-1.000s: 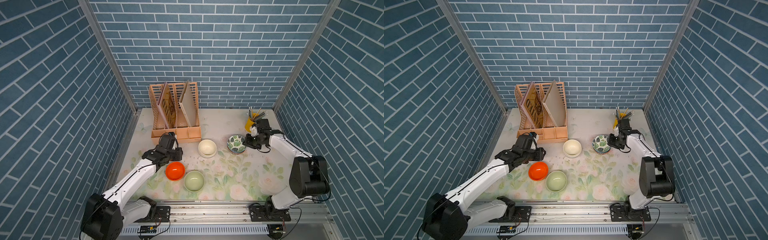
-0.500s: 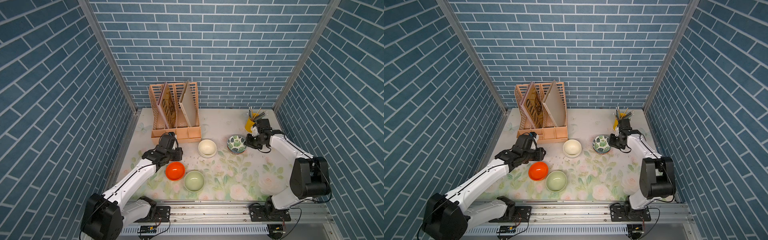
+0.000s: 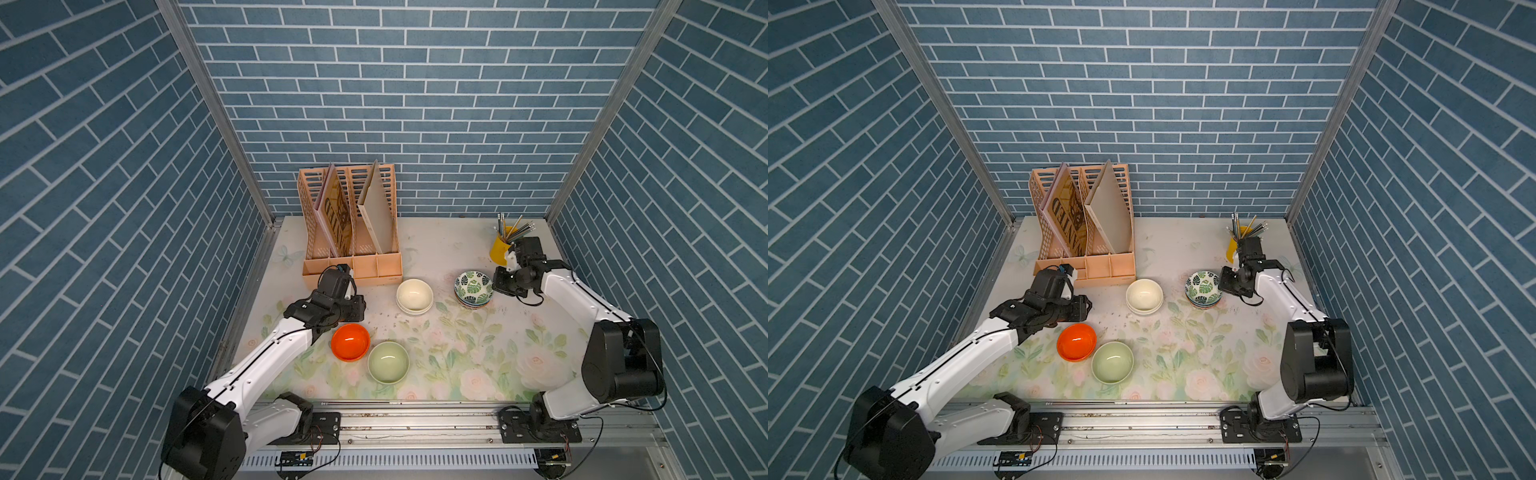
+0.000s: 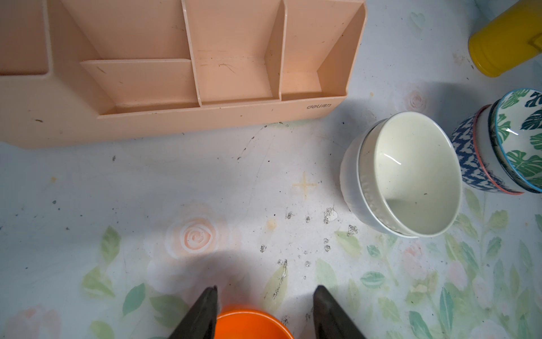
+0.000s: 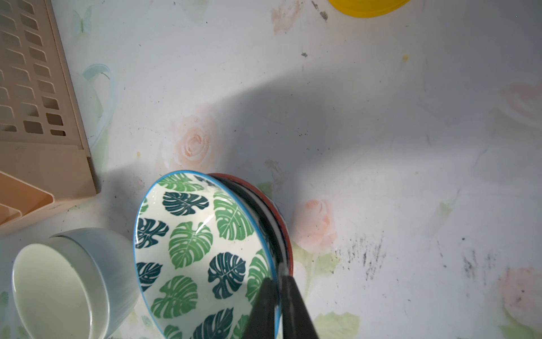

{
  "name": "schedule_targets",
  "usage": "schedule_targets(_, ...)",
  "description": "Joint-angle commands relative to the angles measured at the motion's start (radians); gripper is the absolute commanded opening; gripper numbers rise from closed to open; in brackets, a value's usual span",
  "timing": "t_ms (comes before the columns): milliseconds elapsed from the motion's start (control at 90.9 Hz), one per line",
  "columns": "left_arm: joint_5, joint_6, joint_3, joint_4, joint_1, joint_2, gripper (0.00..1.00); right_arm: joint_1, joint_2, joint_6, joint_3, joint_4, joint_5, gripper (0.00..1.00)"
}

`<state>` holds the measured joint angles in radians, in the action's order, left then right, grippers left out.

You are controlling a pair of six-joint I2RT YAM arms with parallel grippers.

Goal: Stack the bowls
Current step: Place the bowl on the bowl.

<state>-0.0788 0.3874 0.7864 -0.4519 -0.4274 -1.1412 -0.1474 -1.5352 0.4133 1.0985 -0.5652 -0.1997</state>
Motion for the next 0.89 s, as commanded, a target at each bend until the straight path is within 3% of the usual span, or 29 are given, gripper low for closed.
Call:
schedule_targets(0,0.006,-0.004,-0.014,-0.010,0.004,-0.005,0.57,0.002,0.004,-0.011,-0.008,-0.024,0.019,0.08)
schedule_targets(880,0.008,-0.003,-0.014,-0.009,0.004,-0.003,0.57,0.002,0.022,-0.010,-0.016,-0.006,-0.021,0.08)
